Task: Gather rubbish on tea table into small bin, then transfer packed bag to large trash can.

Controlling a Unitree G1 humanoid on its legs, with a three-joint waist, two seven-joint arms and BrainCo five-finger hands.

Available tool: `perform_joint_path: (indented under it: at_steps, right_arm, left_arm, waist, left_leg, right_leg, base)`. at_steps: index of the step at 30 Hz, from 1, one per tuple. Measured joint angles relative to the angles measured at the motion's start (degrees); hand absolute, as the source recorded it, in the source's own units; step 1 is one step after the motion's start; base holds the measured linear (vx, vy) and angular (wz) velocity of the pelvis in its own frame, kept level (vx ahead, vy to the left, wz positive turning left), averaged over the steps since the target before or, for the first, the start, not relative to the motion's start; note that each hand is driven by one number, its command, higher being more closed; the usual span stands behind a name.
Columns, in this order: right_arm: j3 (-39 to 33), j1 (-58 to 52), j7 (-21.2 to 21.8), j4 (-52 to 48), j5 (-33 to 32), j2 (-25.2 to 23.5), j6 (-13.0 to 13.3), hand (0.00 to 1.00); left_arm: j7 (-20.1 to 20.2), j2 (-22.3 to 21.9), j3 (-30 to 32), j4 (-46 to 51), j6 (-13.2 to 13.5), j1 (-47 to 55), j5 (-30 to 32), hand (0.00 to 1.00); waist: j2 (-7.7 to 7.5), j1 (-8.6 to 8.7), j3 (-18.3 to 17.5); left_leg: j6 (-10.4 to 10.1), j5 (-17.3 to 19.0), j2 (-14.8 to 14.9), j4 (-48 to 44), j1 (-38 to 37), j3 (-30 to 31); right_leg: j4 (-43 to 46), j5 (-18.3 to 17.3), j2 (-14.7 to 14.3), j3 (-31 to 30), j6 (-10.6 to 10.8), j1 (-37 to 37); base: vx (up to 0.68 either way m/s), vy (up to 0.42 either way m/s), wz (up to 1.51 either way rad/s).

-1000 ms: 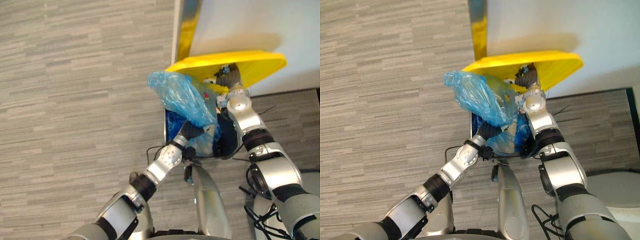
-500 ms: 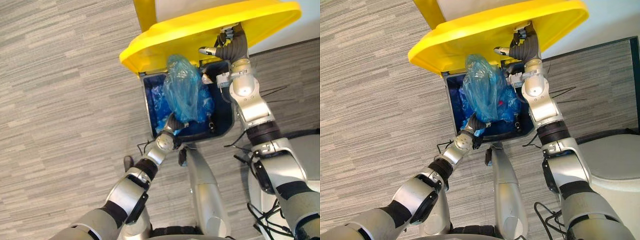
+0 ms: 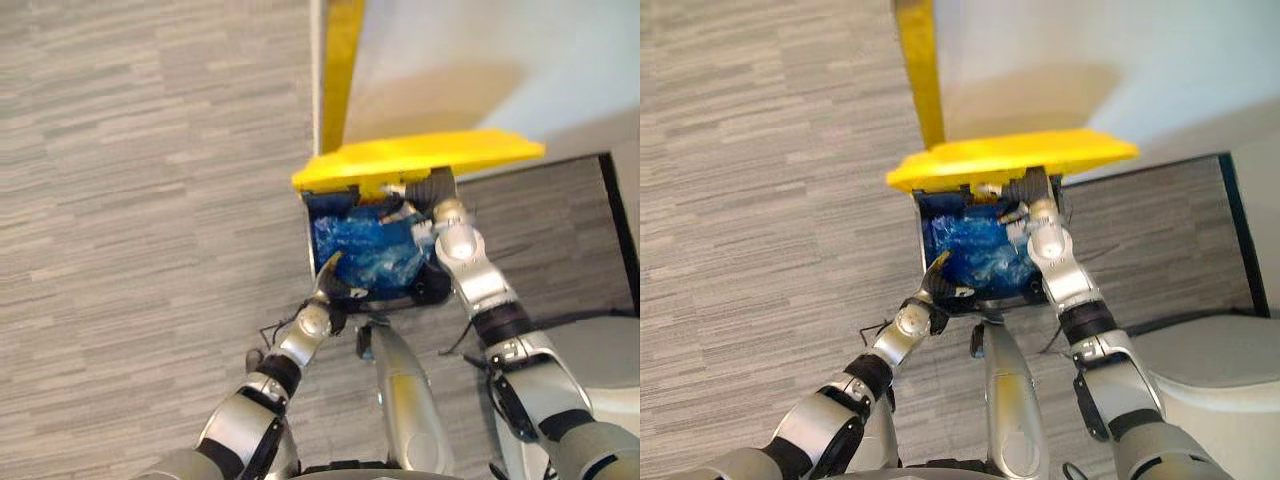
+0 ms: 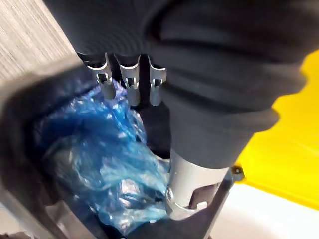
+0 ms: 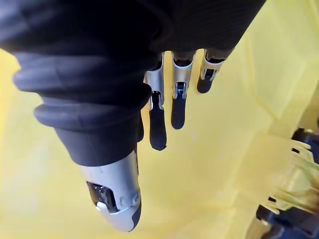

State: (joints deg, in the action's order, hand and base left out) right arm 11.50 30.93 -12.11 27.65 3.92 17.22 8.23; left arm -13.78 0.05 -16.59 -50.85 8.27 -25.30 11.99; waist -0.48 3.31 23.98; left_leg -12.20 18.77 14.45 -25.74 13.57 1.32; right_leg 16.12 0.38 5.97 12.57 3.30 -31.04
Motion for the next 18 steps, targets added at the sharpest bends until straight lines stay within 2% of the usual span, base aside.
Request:
perform_joint_path:
  at_steps: [1, 2, 3, 4, 5, 6, 7, 8, 9, 10, 12, 13, 14, 15, 16, 17, 18]
  right_arm:
    - [-0.14, -1.31, 0.05, 0.41, 0.31, -0.32, 0.02, 0.00]
    - [-0.59, -5.00, 0.51, 0.50, 0.89, -2.06, 0.05, 0.00]
    - [-0.77, -7.08, 1.04, 0.50, 1.10, -3.02, 0.07, 0.00]
    - [-0.80, -12.60, 1.94, 0.50, 1.32, -5.32, 0.17, 0.00]
    - [-0.66, -14.67, 2.60, 0.52, 1.36, -6.13, 0.19, 0.00]
    - [-0.61, -17.95, 4.04, 0.39, 1.48, -6.81, 0.22, 0.00]
    - [-1.98, -22.82, 5.29, 0.40, 1.64, -6.92, 0.24, 0.00]
    - [-2.95, -25.58, 5.89, 0.47, 1.81, -7.05, 0.24, 0.00]
    - [-5.09, -30.73, 6.85, 1.10, 2.50, -7.24, 0.23, 0.00]
    - [-7.05, -34.27, 7.72, 2.08, 3.31, -7.22, 0.22, 0.00]
    - [-10.04, -36.77, 8.66, 3.48, 3.48, -7.14, 0.23, 0.00]
    - [-12.32, -38.09, 8.68, 5.29, 3.52, -6.86, 0.28, 0.00]
    - [-14.00, -38.93, 8.64, 7.95, 3.58, -5.79, 0.25, 0.00]
    - [-14.57, -39.30, 8.69, 8.97, 3.55, -5.11, 0.27, 0.00]
    - [-15.94, -39.12, 8.86, 11.25, 3.46, -3.97, 0.34, 0.00]
    - [-16.91, -38.81, 8.92, 13.45, 3.42, -2.90, 0.32, 0.00]
    - [-17.65, -38.96, 9.09, 14.37, 3.42, -2.80, 0.28, 0.00]
  left_arm:
    - [-0.01, 0.62, 0.22, 0.77, 0.19, 0.99, -0.15, 0.00]
    - [0.03, 1.90, 1.27, 2.21, 1.16, 3.49, -0.36, 0.00]
    - [0.06, 2.69, 1.99, 3.22, 1.33, 5.01, -0.69, 0.00]
    - [0.46, 4.02, 4.47, 6.32, 1.77, 9.56, -2.40, 0.00]
    - [1.08, 4.57, 5.94, 7.79, 2.08, 11.58, -3.68, 0.00]
    - [1.77, 5.39, 9.11, 9.62, 2.36, 15.51, -5.97, 0.00]
    - [2.70, 6.55, 11.03, 10.05, 2.36, 18.93, -7.99, 0.00]
    - [3.05, 7.30, 11.56, 10.52, 2.34, 20.93, -8.85, 0.00]
    - [3.84, 8.68, 13.18, 12.34, 2.34, 25.54, -10.12, 0.00]
    - [4.20, 9.76, 15.12, 14.17, 2.31, 29.67, -11.17, 0.00]
    - [5.30, 10.53, 17.64, 16.45, 2.24, 33.24, -12.25, 0.00]
    - [6.23, 10.93, 19.39, 18.23, 2.27, 35.35, -12.63, 0.00]
    - [6.92, 9.65, 20.66, 18.33, 2.30, 36.76, -13.07, 0.00]
    - [7.53, 9.00, 20.80, 18.37, 2.33, 37.25, -13.37, 0.00]
    - [8.17, 7.88, 20.84, 18.26, 2.48, 38.08, -13.65, 0.00]
    - [9.00, 6.75, 20.69, 18.09, 2.46, 38.33, -13.70, 0.00]
    - [9.44, 6.51, 20.70, 18.07, 2.51, 38.48, -13.75, 0.00]
  waist:
    - [-0.26, -0.19, -0.15]
    - [-1.28, -1.06, -0.77]
    - [-1.79, -1.13, -1.29]
    - [-2.90, -1.44, -2.52]
    - [-3.26, -2.09, -3.11]
    - [-2.54, -3.46, -3.70]
    - [-1.85, -2.53, -4.19]
    - [-1.80, -2.33, -4.76]
    - [-1.60, -2.18, -6.63]
    - [-2.23, -2.17, -8.55]
    - [-3.22, -1.97, -9.91]
    - [-3.52, -1.97, -10.28]
    - [-2.23, -2.21, -12.20]
    - [-1.52, -2.32, -13.48]
    - [-0.43, -2.67, -14.34]
    - [1.26, -2.57, -14.91]
    - [1.70, -2.60, -15.21]
  left_leg:
    - [0.48, 0.25, -0.89, -0.45, -0.50, -0.06]
    - [1.37, 0.62, -2.93, -1.04, -1.51, -0.69]
    - [1.79, 0.73, -3.79, -1.54, -1.70, -1.24]
    - [4.11, 1.03, -5.73, -3.41, -2.16, -2.70]
    - [5.44, 0.68, -5.43, -3.42, -2.30, -4.21]
    - [6.92, -0.15, -4.35, -2.05, -2.74, -7.83]
    - [7.53, -1.76, -4.58, 0.31, -4.43, -7.49]
    - [7.55, -2.92, -4.67, 1.90, -5.18, -7.30]
    - [7.56, -4.73, -4.76, 4.44, -5.69, -7.13]
    - [7.44, -6.23, -5.23, 6.45, -5.45, -7.33]
    - [7.04, -7.73, -5.59, 8.02, -4.80, -7.41]
    - [6.41, -9.31, -6.48, 9.80, -4.65, -7.00]
    - [6.24, -11.80, -6.51, 13.55, -4.66, -7.03]
    - [6.32, -12.79, -6.50, 15.27, -4.35, -7.05]
    - [5.99, -14.26, -6.26, 17.44, -4.40, -8.05]
    - [6.19, -15.38, -5.80, 19.12, -4.53, -7.89]
    - [5.89, -15.83, -5.55, 19.94, -5.00, -7.91]
  right_leg:
    - [-0.25, 0.38, 0.59, -0.40, 0.24, 0.76]
    - [-1.22, 1.71, 1.99, -1.59, 1.31, 1.86]
    - [-2.16, 2.79, 2.25, -1.79, 1.66, 2.39]
    - [-5.80, 7.11, 3.63, -3.17, 3.04, 4.01]
    - [-7.42, 10.08, 3.60, -3.72, 4.58, 3.91]
    - [-2.91, 11.15, 2.94, -4.39, 3.38, 2.18]
    - [14.14, 3.97, 3.16, -5.07, 0.33, 1.02]
    - [20.46, 1.21, 3.25, -5.45, 0.15, 1.65]
    - [28.28, -3.40, 2.77, -5.84, 0.02, 4.18]
    - [31.31, -7.43, 2.93, -6.33, 0.44, 7.04]
    - [29.73, -11.34, 3.32, -6.75, 2.18, 10.59]
    - [24.35, -13.15, 3.12, -6.12, 2.68, 12.67]
    - [17.09, -13.68, 1.96, -5.22, 2.50, 14.33]
    - [13.21, -13.80, 1.42, -4.85, 2.26, 15.13]
    - [6.77, -13.41, 0.20, -5.04, -0.55, 16.61]
    - [3.72, -11.26, -0.86, -4.97, -0.77, 17.25]
    - [2.62, -10.51, -1.26, -5.00, -0.87, 17.66]
  base:
    - [-0.08, 0.204, 0.10]
    - [-0.08, 0.187, -0.04]
    - [-0.13, 0.275, -0.15]
    - [-0.11, 0.231, -0.31]
    - [-0.21, 0.223, -0.83]
    - [-0.27, 0.164, -0.72]
    - [-0.24, 0.135, -0.47]
    - [-0.16, 0.113, 0.12]
    - [-0.07, 0.025, 0.04]
    - [-0.11, -0.033, -0.05]
    - [-0.11, -0.105, -0.06]
    - [-0.11, -0.124, -0.11]
    - [-0.08, -0.120, -0.18]
    - [-0.03, -0.103, -0.40]
    - [-0.09, -0.080, -0.39]
    - [-0.09, -0.054, -0.37]
    - [-0.08, -0.012, -0.14]
